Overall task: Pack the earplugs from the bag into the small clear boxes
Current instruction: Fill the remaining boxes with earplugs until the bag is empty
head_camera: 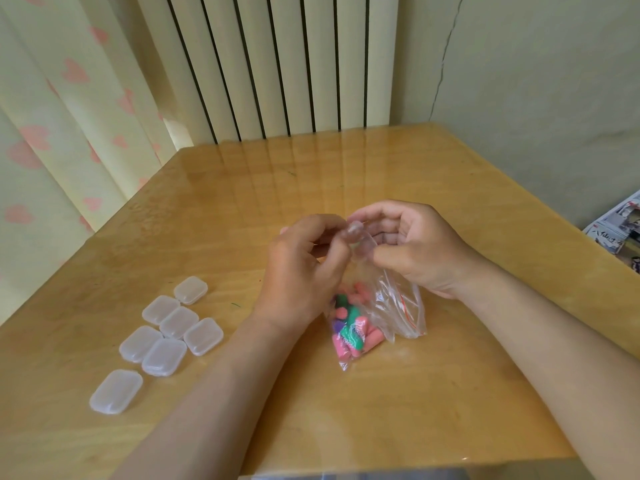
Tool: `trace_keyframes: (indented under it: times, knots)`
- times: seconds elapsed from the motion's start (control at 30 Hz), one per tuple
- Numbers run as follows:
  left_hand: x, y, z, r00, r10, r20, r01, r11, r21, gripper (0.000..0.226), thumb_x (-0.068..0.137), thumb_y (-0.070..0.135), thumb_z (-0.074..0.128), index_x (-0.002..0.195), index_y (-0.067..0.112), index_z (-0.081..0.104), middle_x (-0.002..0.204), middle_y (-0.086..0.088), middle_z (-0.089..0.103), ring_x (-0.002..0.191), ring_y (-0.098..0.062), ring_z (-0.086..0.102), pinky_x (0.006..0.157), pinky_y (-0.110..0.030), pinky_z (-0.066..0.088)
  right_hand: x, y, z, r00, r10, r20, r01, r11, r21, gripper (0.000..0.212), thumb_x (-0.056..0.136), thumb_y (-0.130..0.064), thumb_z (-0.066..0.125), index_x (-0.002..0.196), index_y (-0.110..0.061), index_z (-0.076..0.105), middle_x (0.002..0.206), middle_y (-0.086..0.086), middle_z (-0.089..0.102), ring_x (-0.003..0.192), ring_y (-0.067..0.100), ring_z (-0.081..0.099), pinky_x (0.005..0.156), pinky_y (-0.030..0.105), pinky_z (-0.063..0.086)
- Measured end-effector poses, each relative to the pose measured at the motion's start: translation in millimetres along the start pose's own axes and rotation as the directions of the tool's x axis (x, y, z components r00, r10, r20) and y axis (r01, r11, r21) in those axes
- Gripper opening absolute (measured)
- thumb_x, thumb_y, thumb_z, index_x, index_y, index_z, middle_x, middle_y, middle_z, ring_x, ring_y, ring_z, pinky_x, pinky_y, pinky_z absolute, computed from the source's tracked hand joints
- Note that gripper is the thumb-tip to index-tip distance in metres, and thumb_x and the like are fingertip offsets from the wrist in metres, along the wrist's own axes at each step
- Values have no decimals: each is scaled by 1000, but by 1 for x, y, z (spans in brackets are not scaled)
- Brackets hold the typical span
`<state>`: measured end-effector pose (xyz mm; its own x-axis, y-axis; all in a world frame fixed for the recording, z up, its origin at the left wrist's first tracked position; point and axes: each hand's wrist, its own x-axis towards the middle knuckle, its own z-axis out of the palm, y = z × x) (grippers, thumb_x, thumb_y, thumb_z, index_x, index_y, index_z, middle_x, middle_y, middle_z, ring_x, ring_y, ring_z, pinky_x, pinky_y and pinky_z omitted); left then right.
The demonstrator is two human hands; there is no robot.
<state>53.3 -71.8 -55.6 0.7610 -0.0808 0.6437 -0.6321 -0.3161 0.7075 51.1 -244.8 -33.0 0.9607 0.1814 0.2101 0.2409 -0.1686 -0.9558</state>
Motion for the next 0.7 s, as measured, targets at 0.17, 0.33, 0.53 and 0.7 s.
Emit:
trace_keyframes:
  times: [0.17, 0.33, 0.53, 0.7]
  knots:
    - [3, -1, -5, 988, -122, -91, 114, 989, -90, 17, 94, 21, 56, 97, 33, 67, 86, -2, 73, 79, -23, 72, 73, -48, 60, -2, 1, 4, 999, -4, 36, 5, 1000, -9, 57, 76, 11, 76, 124, -17, 64, 107, 7, 74, 99, 16, 73, 90, 32, 58]
    - [2, 2, -2, 980, -195, 32, 197, 978, -74, 29, 98, 12, 60, 122, 28, 58, 80, -7, 68, 69, -21, 70, 68, -40, 60, -4, -3, 2, 999, -19, 45, 18, 999, 40, 58, 77, 14, 73, 126, -14, 62, 111, 7, 70, 95, 17, 72, 90, 35, 59]
    - [2, 5, -2, 938, -345, 28, 346, 931, -114, 42, 97, 7, 58, 138, 17, 54, 83, -19, 66, 55, -16, 61, 53, -24, 53, -2, -15, -14, 993, -114, -42, 111, 992, -59, 30, 74, 4, 68, 95, -17, 70, 94, 3, 70, 85, 12, 66, 79, 23, 54]
    - [1, -1, 0, 934, -355, 37, 357, 932, -71, 43, 97, 8, 58, 138, 19, 55, 82, -18, 67, 62, -10, 61, 64, -28, 56, -8, -22, -32, 994, -104, 27, 107, 965, -239, 22, 65, 6, 63, 66, -16, 59, 59, -3, 59, 56, 15, 58, 55, 27, 47]
